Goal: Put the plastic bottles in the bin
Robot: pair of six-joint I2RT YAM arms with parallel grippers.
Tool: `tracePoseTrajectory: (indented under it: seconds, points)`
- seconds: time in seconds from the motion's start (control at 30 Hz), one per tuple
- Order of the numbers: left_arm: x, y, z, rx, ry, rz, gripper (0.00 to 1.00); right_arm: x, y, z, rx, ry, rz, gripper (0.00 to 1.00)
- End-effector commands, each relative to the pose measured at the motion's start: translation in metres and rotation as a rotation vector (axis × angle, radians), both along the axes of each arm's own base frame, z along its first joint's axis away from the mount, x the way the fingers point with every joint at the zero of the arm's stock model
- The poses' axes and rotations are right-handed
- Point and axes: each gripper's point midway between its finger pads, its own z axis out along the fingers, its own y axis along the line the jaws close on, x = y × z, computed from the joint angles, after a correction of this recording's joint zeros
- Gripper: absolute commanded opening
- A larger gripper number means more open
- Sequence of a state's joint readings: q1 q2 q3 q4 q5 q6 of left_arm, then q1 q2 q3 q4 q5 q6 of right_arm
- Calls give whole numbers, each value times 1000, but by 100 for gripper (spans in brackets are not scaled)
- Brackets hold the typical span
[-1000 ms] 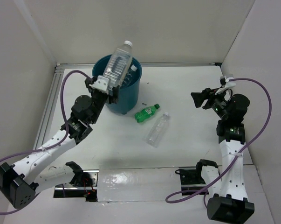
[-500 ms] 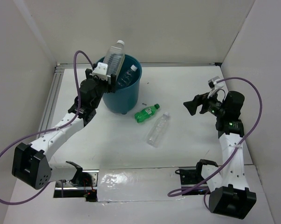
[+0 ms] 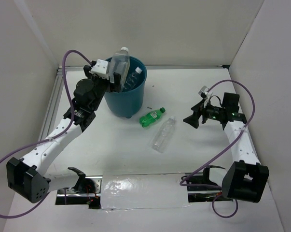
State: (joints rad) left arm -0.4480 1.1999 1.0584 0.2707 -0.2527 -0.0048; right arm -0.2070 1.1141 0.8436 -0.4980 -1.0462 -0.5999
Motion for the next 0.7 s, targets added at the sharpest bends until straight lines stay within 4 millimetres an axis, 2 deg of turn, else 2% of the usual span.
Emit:
tracePoseTrajectory:
  seconds: [0.0, 0.03, 0.13, 0.2, 0.23, 0.27, 0.33, 0.37, 0.4, 0.43, 0.47, 0.53, 0.57, 0.6, 0.63, 0.67]
  points:
    - [-9, -2, 25, -19, -28, -32, 100, 4, 15, 17, -32, -117, 133, 95]
    - [-6, -1, 10, -7, 15, -48, 100, 8, 18, 18, -33, -122, 146, 95]
    - [-5, -4, -11, 2, 71, -57, 100, 12, 21, 19, -40, -129, 154, 95]
    - [-5, -4, -16, -12, 84, -57, 100, 12, 23, 19, -45, -130, 154, 95]
    - [-9, -3, -14, -29, 76, -58, 100, 11, 26, 19, -44, -130, 165, 96]
    - [-13, -1, -4, -40, 49, -59, 100, 12, 28, 21, -53, -137, 170, 96]
    - [-34, 0, 20, -85, -1, -97, 100, 15, 37, 20, -94, -176, 205, 100]
    - [-45, -6, 28, -86, -18, -158, 100, 16, 40, 16, -123, -175, 231, 100]
    - [-60, -6, 37, -91, -40, -195, 100, 19, 46, 20, -183, -277, 304, 100]
    - [-70, -12, 39, -88, -39, -237, 100, 15, 60, 16, -213, -309, 376, 100]
    - [-82, -22, 24, -82, 18, -287, 94, 16, 66, 5, -245, -321, 420, 100]
    - [-97, -26, 5, -88, 80, -313, 91, 23, 80, -1, -310, -436, 512, 100]
    - [-112, -30, -15, -82, 123, -342, 91, 22, 96, -5, -327, -474, 567, 100]
    - [-120, -28, -38, -71, 187, -330, 90, 37, 103, -14, -370, -512, 572, 100]
    - [-137, -28, -67, -104, 266, -339, 91, 42, 125, -25, -413, -566, 642, 100]
    - [-144, -29, -77, -100, 274, -353, 91, 42, 125, -25, -414, -566, 643, 100]
